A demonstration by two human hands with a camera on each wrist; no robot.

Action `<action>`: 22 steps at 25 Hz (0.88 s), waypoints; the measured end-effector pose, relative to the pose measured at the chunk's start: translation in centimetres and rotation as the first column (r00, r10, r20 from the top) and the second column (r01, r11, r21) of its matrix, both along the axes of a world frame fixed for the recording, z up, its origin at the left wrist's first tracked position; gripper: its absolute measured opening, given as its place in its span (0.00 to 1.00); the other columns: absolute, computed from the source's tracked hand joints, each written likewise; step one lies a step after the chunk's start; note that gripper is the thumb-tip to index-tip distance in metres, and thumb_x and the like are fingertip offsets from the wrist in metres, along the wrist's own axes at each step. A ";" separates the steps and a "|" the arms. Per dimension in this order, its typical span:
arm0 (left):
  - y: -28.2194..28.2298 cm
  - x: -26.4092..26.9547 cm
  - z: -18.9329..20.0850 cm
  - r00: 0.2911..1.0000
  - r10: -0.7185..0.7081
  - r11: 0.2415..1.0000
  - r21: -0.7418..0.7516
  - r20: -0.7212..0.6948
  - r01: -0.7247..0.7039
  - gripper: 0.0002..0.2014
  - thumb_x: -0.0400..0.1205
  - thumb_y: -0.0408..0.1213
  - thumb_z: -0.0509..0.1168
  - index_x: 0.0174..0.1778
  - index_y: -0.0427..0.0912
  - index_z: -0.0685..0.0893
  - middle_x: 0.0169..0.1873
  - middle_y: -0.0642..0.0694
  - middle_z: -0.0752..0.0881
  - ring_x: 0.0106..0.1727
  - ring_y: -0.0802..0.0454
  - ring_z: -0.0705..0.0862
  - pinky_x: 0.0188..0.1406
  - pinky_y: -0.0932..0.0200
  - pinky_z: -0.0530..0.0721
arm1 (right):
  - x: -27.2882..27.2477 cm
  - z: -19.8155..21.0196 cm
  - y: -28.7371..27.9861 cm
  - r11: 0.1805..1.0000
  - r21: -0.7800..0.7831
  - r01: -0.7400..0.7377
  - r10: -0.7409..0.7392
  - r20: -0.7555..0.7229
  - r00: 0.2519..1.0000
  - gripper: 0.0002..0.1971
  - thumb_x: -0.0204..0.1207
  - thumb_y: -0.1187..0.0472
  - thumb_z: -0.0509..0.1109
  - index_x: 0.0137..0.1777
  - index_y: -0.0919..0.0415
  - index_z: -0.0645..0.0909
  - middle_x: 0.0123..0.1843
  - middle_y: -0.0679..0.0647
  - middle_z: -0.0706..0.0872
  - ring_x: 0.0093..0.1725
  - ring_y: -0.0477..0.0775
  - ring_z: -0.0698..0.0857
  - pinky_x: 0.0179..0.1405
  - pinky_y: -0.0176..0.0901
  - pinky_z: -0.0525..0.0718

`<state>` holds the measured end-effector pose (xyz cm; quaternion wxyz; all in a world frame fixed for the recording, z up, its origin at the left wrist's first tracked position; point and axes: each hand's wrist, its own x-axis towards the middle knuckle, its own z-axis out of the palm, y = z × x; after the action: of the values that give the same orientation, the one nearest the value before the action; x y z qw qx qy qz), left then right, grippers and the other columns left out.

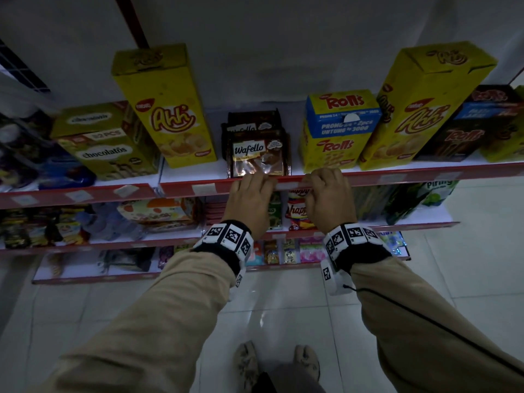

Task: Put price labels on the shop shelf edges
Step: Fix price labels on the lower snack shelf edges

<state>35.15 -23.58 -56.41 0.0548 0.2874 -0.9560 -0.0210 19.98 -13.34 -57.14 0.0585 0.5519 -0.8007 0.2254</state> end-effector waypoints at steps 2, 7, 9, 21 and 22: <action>-0.5 -0.2 0.3 1.000 -0.003 1.000 0.008 0.013 0.003 0.29 0.69 0.36 0.70 0.68 0.45 0.75 0.64 0.42 0.74 0.64 0.41 0.71 0.60 0.49 0.68 | 0.6 0.2 -0.7 0.999 -0.002 -0.054 0.054 -0.020 0.998 0.14 0.64 0.70 0.70 0.51 0.71 0.83 0.51 0.67 0.85 0.51 0.69 0.82 0.50 0.56 0.81; -1.5 0.2 0.2 0.994 -0.079 0.988 0.125 -0.075 0.088 0.27 0.69 0.30 0.65 0.67 0.39 0.77 0.62 0.38 0.75 0.63 0.39 0.71 0.61 0.46 0.72 | 2.5 -0.2 -1.9 0.999 -0.026 -0.040 0.038 -0.067 0.997 0.13 0.62 0.70 0.72 0.48 0.68 0.83 0.45 0.65 0.86 0.47 0.67 0.82 0.44 0.54 0.80; -1.6 0.5 0.0 0.988 -0.100 0.980 0.159 -0.121 0.119 0.27 0.69 0.28 0.66 0.68 0.37 0.77 0.61 0.37 0.75 0.63 0.39 0.71 0.63 0.46 0.74 | 2.8 -0.5 -2.0 1.000 -0.024 -0.003 0.001 -0.068 0.998 0.12 0.62 0.70 0.71 0.47 0.67 0.83 0.44 0.64 0.85 0.47 0.66 0.81 0.43 0.53 0.80; -1.7 0.5 -0.2 0.989 -0.106 0.987 0.112 -0.107 0.118 0.25 0.71 0.33 0.65 0.67 0.41 0.78 0.59 0.39 0.75 0.61 0.41 0.70 0.59 0.46 0.74 | 3.2 -0.7 -2.3 0.999 -0.045 0.025 -0.029 -0.087 0.996 0.10 0.64 0.70 0.71 0.47 0.70 0.82 0.47 0.67 0.83 0.47 0.68 0.80 0.43 0.53 0.80; -1.7 0.5 -0.2 0.989 -0.108 0.987 0.110 -0.101 0.119 0.25 0.71 0.33 0.65 0.67 0.41 0.77 0.60 0.40 0.74 0.61 0.41 0.70 0.59 0.46 0.74 | 3.2 -0.7 -2.3 1.000 -0.024 0.015 -0.017 -0.095 0.995 0.10 0.64 0.69 0.71 0.47 0.70 0.82 0.47 0.67 0.83 0.48 0.68 0.80 0.43 0.54 0.80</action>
<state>35.67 -25.29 -56.64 0.0820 0.2337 -0.9644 -0.0930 23.13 -15.68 -57.79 0.1048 0.5549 -0.7988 0.2075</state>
